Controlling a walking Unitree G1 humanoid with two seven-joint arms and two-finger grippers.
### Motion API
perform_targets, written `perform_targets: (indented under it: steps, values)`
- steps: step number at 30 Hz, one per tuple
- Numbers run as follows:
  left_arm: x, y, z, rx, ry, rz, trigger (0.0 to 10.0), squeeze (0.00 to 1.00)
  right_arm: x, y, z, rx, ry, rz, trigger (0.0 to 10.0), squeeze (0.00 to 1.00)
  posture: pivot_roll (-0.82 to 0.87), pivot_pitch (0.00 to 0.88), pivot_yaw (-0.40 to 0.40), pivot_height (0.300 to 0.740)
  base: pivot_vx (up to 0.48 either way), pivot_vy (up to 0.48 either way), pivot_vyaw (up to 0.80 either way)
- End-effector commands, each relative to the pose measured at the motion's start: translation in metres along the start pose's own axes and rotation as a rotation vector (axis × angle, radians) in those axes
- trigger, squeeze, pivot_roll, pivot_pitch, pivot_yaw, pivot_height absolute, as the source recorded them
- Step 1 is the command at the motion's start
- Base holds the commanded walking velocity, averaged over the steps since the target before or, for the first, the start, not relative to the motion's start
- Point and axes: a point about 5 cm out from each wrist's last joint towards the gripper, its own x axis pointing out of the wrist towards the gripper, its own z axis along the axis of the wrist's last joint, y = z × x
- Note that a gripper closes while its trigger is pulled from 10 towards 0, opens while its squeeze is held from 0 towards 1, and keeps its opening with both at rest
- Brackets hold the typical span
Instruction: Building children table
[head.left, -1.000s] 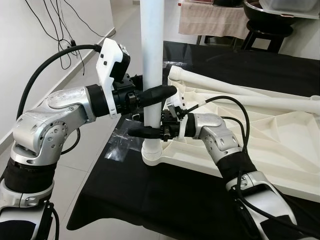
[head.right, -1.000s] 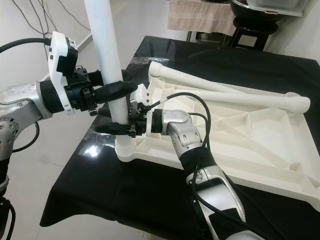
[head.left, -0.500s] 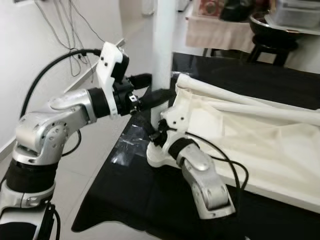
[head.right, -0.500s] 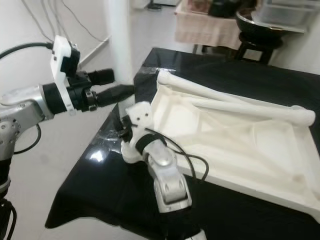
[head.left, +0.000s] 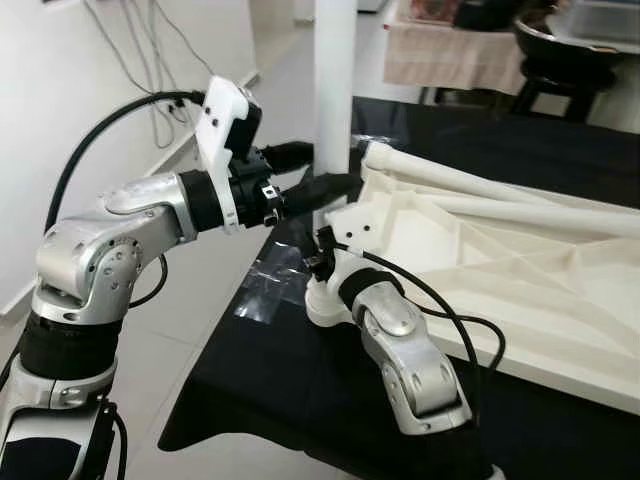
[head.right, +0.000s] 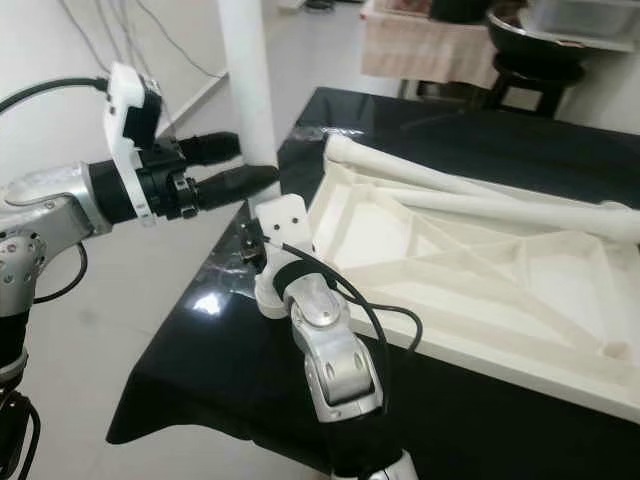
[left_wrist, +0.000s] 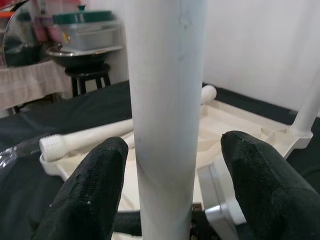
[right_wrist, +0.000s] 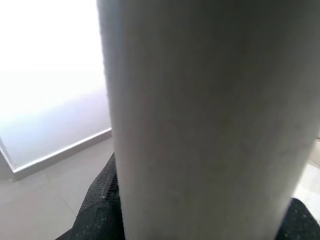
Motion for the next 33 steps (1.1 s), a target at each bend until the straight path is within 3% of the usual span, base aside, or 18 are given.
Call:
perform_targets:
  steps: [1,11,33]
  values:
    - [-0.001,-0.001,-0.006,-0.005,0.044,-0.007,10.0,0.00,-0.006,0.011,-0.036,0.087,0.190,-0.045,0.0,0.00,0.11,0.175,-0.013,0.740,0.000,0.000,0.00]
    - [0.003,0.000,-0.010,-0.013,0.056,-0.029,10.0,0.00,-0.007,0.016,-0.034,0.116,0.161,-0.030,0.0,0.00,0.10,0.178,-0.003,0.740,0.000,0.000,0.00]
    - [-0.009,-0.010,-0.019,-0.041,0.042,-0.010,10.0,0.00,-0.026,0.010,-0.045,0.148,0.172,-0.133,0.0,0.00,0.11,0.173,-0.015,0.740,0.000,0.000,0.00]
